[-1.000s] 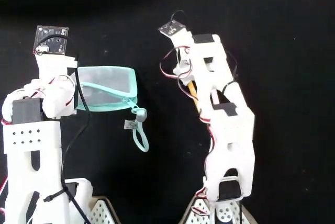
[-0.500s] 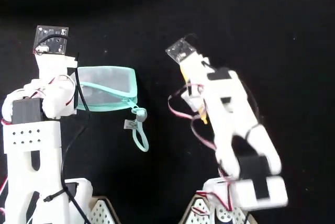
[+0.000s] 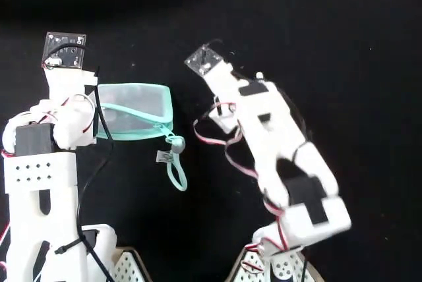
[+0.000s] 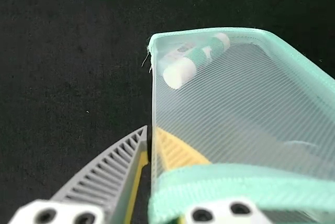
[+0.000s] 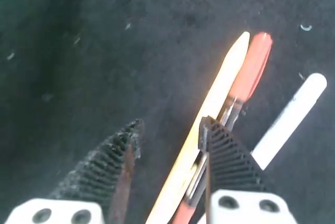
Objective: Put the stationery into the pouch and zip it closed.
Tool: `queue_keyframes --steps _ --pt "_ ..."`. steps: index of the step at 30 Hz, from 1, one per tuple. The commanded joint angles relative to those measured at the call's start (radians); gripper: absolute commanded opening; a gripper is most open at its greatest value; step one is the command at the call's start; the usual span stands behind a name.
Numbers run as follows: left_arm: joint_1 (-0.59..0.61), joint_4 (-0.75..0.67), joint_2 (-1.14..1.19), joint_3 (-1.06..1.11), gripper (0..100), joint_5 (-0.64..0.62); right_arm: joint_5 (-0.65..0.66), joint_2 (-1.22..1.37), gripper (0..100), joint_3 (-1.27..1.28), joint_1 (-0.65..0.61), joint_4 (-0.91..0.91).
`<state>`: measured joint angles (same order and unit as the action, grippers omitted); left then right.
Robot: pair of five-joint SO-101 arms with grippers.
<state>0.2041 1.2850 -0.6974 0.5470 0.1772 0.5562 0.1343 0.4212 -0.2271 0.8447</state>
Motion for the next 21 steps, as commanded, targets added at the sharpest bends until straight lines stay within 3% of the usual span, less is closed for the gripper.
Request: queue_keyframes --steps 1,21 --pt "0.002 -0.011 0.011 0.002 3 0.006 -0.009 0.113 17.4 -0.156 0.068 0.006" --pt "-0.001 -0.011 0.011 0.002 3 0.006 0.040 0.294 17.4 -0.354 0.060 0.005"
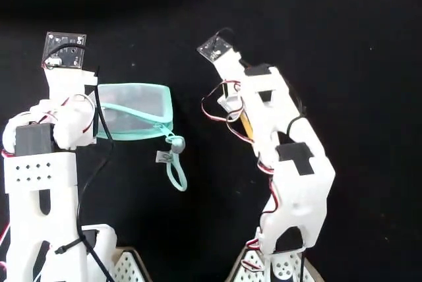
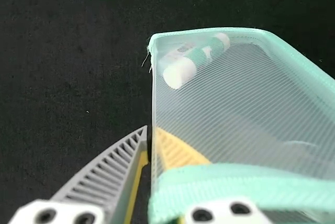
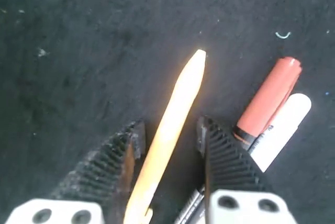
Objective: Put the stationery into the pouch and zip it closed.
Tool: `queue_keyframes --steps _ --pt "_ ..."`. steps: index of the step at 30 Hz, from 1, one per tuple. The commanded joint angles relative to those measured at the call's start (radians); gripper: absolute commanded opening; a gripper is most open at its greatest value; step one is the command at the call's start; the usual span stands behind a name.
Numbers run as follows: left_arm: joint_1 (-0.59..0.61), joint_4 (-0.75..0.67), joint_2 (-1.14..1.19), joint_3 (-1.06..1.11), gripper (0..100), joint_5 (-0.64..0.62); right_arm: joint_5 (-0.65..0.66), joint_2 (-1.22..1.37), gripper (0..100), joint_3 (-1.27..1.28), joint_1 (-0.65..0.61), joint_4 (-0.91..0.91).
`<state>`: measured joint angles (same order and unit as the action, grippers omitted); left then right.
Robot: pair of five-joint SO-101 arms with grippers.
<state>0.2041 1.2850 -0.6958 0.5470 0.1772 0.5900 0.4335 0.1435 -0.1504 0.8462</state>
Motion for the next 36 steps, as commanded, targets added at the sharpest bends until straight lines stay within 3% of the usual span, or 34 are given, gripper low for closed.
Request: queue_keyframes --steps 1,9,18,24,36 --pt "-0.001 -0.011 0.009 0.002 3 0.006 0.005 -0.005 17.4 -0.093 -0.021 0.000" --pt "0.002 -0.011 0.009 0.002 3 0.006 -0.043 0.130 17.0 -0.255 -0.057 0.097" --pt "0.001 -0.011 0.009 0.004 3 0.006 -0.038 0.312 16.9 -0.536 -0.012 0.282" --pt "0.002 -0.011 0.009 0.004 3 0.006 -0.037 0.403 1.1 -0.662 -0.015 0.388" --pt "0.001 -0.011 0.009 0.004 3 0.006 -0.044 0.364 1.2 -0.750 0.021 0.505"
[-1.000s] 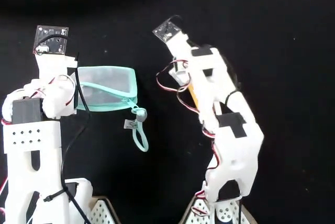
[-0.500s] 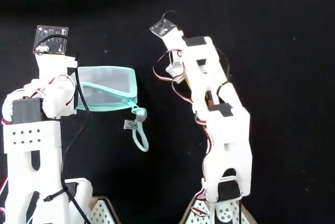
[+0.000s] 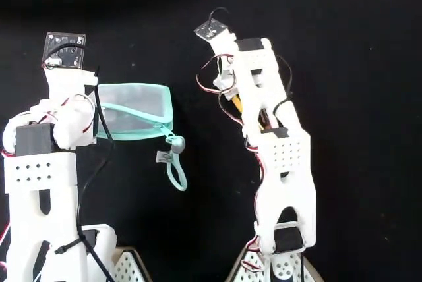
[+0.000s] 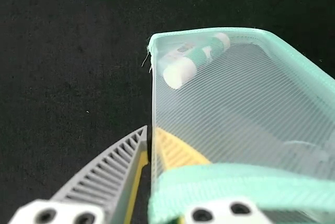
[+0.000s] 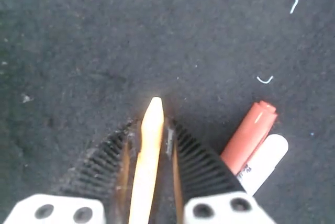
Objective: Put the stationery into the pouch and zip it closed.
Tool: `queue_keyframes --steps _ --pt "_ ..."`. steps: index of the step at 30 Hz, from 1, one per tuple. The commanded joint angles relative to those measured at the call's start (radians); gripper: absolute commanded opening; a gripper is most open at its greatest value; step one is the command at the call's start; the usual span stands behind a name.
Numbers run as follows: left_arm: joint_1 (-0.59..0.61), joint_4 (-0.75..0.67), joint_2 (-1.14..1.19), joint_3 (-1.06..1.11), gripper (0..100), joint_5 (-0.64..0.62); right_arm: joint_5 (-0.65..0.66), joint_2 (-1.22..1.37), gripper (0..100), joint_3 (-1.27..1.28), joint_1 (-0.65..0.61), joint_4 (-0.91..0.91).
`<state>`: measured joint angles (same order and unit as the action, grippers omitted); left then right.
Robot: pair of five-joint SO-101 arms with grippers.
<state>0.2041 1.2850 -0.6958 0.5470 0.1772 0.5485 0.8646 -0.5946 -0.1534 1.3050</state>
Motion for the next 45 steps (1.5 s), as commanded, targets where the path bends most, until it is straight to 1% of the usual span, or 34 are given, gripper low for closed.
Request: queue_keyframes --steps 1,4,7,15,19,21,23,26,28,31,35,39,42,43,45 --pt "0.002 -0.011 0.009 0.004 3 0.006 -0.006 -0.102 1.2 -0.007 0.035 0.061" --pt "-0.001 -0.011 0.009 0.004 3 0.006 -0.028 -0.248 1.2 0.015 0.060 0.123" --pt "-0.001 -0.011 0.009 0.004 3 0.006 -0.031 -0.430 1.2 0.093 0.063 0.146" --pt "-0.001 -0.011 0.009 0.004 3 0.006 -0.037 -0.892 1.2 0.483 -0.025 0.104" --pt "-0.001 -0.009 0.009 0.004 3 0.006 -0.040 -1.052 1.2 0.708 -0.074 0.043" --pt "-0.001 -0.009 0.009 0.004 3 0.006 -0.074 -1.090 1.2 0.855 -0.083 -0.025" --pt "0.002 -0.009 0.009 0.004 3 0.006 -0.104 -1.119 1.2 1.040 -0.078 -0.173" --pt "0.004 -0.009 0.009 0.004 3 0.006 -0.106 -1.144 1.2 1.297 -0.086 -0.428" --pt "0.004 -0.009 0.009 0.004 3 0.006 -0.106 -1.150 1.2 1.394 -0.104 -0.512" --pt "0.004 -0.011 0.009 0.004 3 0.006 -0.106 -1.147 1.3 1.451 -0.118 -0.508" --pt "0.004 -0.011 0.009 0.004 3 0.006 -0.101 -1.145 1.5 1.451 -0.118 -0.374" --pt "-0.001 -0.011 0.009 0.004 3 0.006 0.002 -1.145 1.6 1.449 -0.126 -0.270" --pt "0.004 -0.011 0.009 0.002 3 0.006 0.015 -1.145 1.6 1.451 -0.127 -0.245" --pt "0.005 -0.011 0.009 0.002 3 0.006 0.018 -1.145 2.5 1.451 -0.129 -0.239" --pt "0.005 -0.011 0.009 0.002 3 0.006 0.018 -1.145 8.6 1.451 -0.129 -0.226"
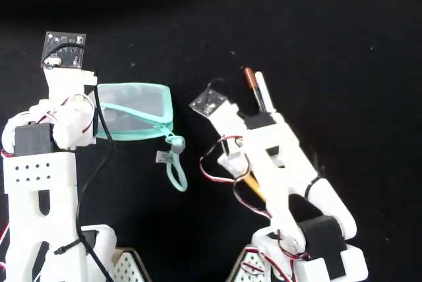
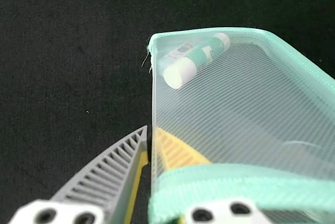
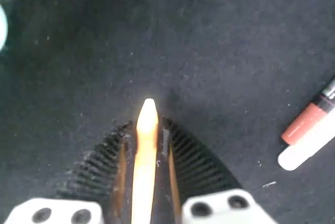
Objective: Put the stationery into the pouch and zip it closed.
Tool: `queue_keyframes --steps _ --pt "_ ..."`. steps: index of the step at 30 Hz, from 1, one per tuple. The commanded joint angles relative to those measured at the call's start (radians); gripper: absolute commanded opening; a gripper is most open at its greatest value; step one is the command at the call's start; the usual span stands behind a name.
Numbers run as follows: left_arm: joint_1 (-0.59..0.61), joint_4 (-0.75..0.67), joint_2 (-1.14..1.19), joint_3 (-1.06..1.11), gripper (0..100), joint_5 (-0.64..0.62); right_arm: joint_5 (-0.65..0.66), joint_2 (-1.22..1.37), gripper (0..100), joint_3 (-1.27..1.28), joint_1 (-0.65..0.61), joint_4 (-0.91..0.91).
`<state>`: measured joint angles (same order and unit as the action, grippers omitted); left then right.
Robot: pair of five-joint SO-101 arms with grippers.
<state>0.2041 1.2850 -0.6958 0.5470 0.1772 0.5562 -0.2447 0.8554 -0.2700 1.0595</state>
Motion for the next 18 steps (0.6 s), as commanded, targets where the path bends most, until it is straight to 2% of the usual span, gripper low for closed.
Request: queue_keyframes --steps 1,4,9,14,18 --pt "0.005 -0.011 0.009 0.002 3 0.006 0.011 -0.036 12.9 0.001 -0.012 0.026" --pt "0.005 -0.011 0.009 0.002 3 0.006 0.012 -0.036 21.6 0.010 -0.012 0.023" --pt "0.005 -0.011 0.009 0.002 3 0.006 0.012 -0.036 17.9 0.022 -0.012 0.021" --pt "0.005 -0.011 0.009 0.002 3 0.006 0.012 -0.036 19.9 0.019 -0.015 0.018" --pt "0.005 -0.011 0.009 0.002 3 0.006 0.006 -0.015 20.1 0.021 -0.080 0.021"
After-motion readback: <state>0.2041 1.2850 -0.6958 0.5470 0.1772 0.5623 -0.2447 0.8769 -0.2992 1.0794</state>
